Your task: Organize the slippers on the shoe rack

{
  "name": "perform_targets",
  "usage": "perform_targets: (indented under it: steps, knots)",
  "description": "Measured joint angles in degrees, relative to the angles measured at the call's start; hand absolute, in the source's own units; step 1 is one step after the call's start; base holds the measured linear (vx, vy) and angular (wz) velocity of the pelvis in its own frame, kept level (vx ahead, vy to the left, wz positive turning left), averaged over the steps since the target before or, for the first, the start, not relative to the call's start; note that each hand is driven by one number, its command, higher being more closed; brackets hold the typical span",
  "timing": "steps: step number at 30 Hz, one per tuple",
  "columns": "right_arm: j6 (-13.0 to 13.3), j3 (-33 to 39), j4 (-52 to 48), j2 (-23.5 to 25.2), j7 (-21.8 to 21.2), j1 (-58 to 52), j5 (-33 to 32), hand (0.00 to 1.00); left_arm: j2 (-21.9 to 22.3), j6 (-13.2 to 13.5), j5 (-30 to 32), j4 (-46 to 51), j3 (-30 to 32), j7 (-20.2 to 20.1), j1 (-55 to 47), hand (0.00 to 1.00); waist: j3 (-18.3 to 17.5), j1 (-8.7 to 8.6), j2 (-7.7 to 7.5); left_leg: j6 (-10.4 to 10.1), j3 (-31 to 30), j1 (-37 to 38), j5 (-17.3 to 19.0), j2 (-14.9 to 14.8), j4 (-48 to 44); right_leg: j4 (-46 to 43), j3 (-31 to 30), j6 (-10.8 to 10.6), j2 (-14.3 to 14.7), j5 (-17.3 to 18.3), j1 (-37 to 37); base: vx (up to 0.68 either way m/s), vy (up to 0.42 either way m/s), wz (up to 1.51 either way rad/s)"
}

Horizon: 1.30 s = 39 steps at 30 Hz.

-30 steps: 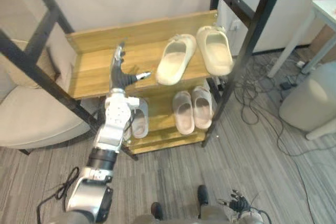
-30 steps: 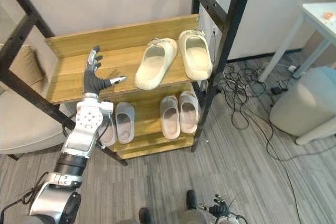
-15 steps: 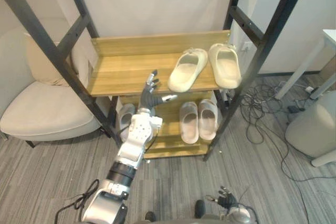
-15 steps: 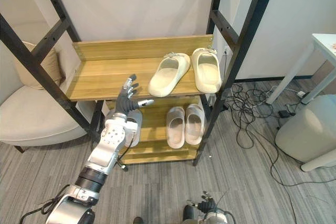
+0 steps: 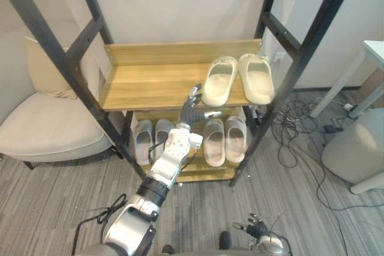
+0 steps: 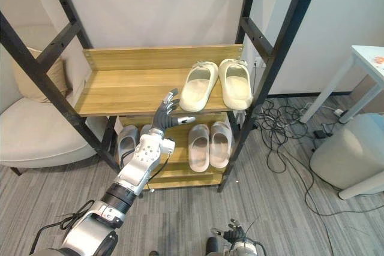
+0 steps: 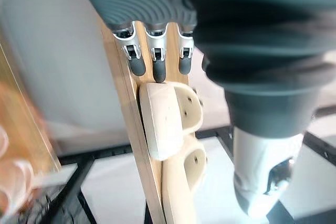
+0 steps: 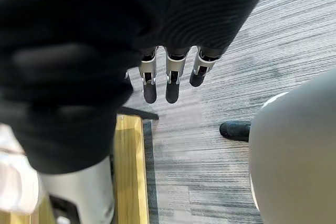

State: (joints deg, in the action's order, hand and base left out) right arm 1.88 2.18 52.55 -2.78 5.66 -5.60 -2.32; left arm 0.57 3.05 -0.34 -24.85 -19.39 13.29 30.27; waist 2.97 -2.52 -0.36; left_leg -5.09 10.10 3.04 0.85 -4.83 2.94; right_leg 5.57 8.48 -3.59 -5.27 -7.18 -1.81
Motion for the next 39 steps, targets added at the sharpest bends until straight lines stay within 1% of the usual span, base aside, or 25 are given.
perform_targets:
  steps: [4,6,10,12,20,24,27,31,34,35,36,37,38,39]
  knots:
    - [-0.2,0.7,-0.3,0.3,0.1,0.3,0.0,0.0,1.7,-0.1,-1.1,-1.9,-0.2,0.6,2.9,0.0,0.0,-0.66,-0.01,-0.2,0.8,0.1,0.1,-0.4,0.0,0.0,-0.5,0.0,0.4,0.0,-0.2,0.0,-0.019,-0.11]
    - [-0.2,2.2,-0.3,0.5,0.2,0.2,0.0,0.0,1.7,-0.1,-1.6,-1.9,0.4,1.2,3.4,0.0,0.0,-0.39,-0.02,-0.4,1.2,0.3,0.3,-0.8,0.0,0.0,-0.9,0.1,0.7,-0.1,-0.3,0.0,-0.023,-0.1]
    - [-0.2,2.5,-0.3,0.5,0.2,0.3,-0.1,0.0,1.7,-0.1,-2.2,-1.9,0.5,1.9,3.5,0.0,0.0,-0.3,-0.03,-0.6,1.8,0.6,0.4,-0.9,0.0,0.0,-1.4,0.1,0.9,-0.1,-0.3,0.0,-0.016,-0.08]
    - [-0.2,4.1,-0.4,0.9,0.3,0.4,0.0,0.0,1.7,-0.1,-2.2,-3.4,1.1,2.8,4.7,0.0,0.0,-0.28,-0.06,-0.7,2.3,1.0,0.5,-0.9,0.0,0.0,-1.7,0.1,0.9,0.0,-0.3,-0.01,-0.007,-0.09]
    - [-0.2,4.4,-2.4,1.9,1.0,-0.1,0.0,0.0,-0.2,-0.2,-2.0,-4.0,5.1,2.5,6.4,0.0,0.1,-0.43,-0.02,-1.0,3.4,1.2,0.8,-1.4,0.0,0.0,-2.2,0.4,1.2,0.2,-0.5,0.0,-0.009,-0.07]
    - [-0.2,4.1,-2.4,2.2,1.0,0.3,0.0,0.0,-1.0,-0.7,-2.0,-3.9,5.8,1.0,6.4,0.0,0.2,-0.66,0.21,-1.1,1.9,1.0,0.8,-1.7,0.0,0.0,-0.3,0.8,1.3,0.4,0.0,0.01,-0.028,0.16]
    - [-0.2,3.0,-2.2,2.1,1.0,0.9,0.0,0.0,-1.8,-0.9,-2.0,-3.4,6.7,1.0,6.1,0.0,0.3,-0.62,0.41,-1.1,1.0,1.0,0.8,-1.7,0.0,0.0,0.6,0.7,1.3,0.5,0.5,0.01,-0.015,0.17]
    - [-0.2,0.8,-2.2,2.3,0.7,1.6,-0.1,0.0,-2.7,-0.8,-2.2,2.0,7.1,0.0,4.0,0.0,0.5,-0.33,0.49,-1.1,-0.9,1.0,0.8,-1.5,0.0,0.0,3.3,0.5,1.0,0.7,1.5,0.01,-0.007,0.24]
    - [-0.2,-1.1,-2.1,2.5,0.4,1.9,-0.1,0.0,-3.1,-0.8,-2.9,7.5,6.1,-0.1,2.5,0.0,0.5,0.25,0.44,-0.8,-2.9,0.5,0.6,-1.0,-0.2,-0.2,5.1,0.4,0.3,0.7,2.0,-0.01,0.012,0.29]
    - [-0.2,-1.5,-2.0,2.5,0.3,2.1,-0.1,0.0,-3.4,-0.5,-4.1,11.8,4.6,-0.4,1.8,0.0,0.5,0.75,0.45,-0.4,-3.5,-0.3,0.3,-0.5,-0.4,-0.3,6.1,0.4,-0.2,0.7,1.9,-0.02,0.034,0.38]
    - [-0.2,-2.3,-1.8,2.5,0.3,1.8,-0.1,0.0,-3.4,0.5,-5.7,15.7,2.8,-1.7,1.0,0.0,0.5,1.39,0.42,-0.1,-4.5,-0.7,0.2,-0.1,-0.5,-0.4,6.7,0.4,-0.6,0.7,2.0,-0.02,0.026,0.38]
    - [-0.2,-2.4,-1.7,2.5,0.3,1.7,-0.1,0.0,-3.4,0.7,-6.1,16.8,2.2,-2.1,0.6,0.0,0.5,1.56,0.41,-0.1,-4.6,-0.8,0.2,0.0,-0.7,-0.4,6.8,0.4,-0.7,0.7,2.1,-0.03,0.036,0.28]
    - [-0.3,-2.7,-1.5,2.5,0.1,1.5,-0.1,0.0,-3.5,1.8,-7.9,22.6,-0.3,-3.7,-1.7,0.0,0.5,2.44,0.44,0.3,-5.4,-1.0,0.4,0.4,-1.3,-0.4,7.2,0.4,-1.2,0.7,2.5,-0.02,0.024,0.22]
    - [-0.3,-2.9,-1.5,2.6,0.0,1.4,-0.1,0.0,-3.6,2.3,-9.0,24.9,-1.4,-4.9,-3.0,0.0,0.4,2.55,0.43,0.4,-5.9,-0.9,0.5,0.6,-1.7,-0.4,7.7,0.3,-1.5,0.8,3.2,-0.02,0.029,0.25]
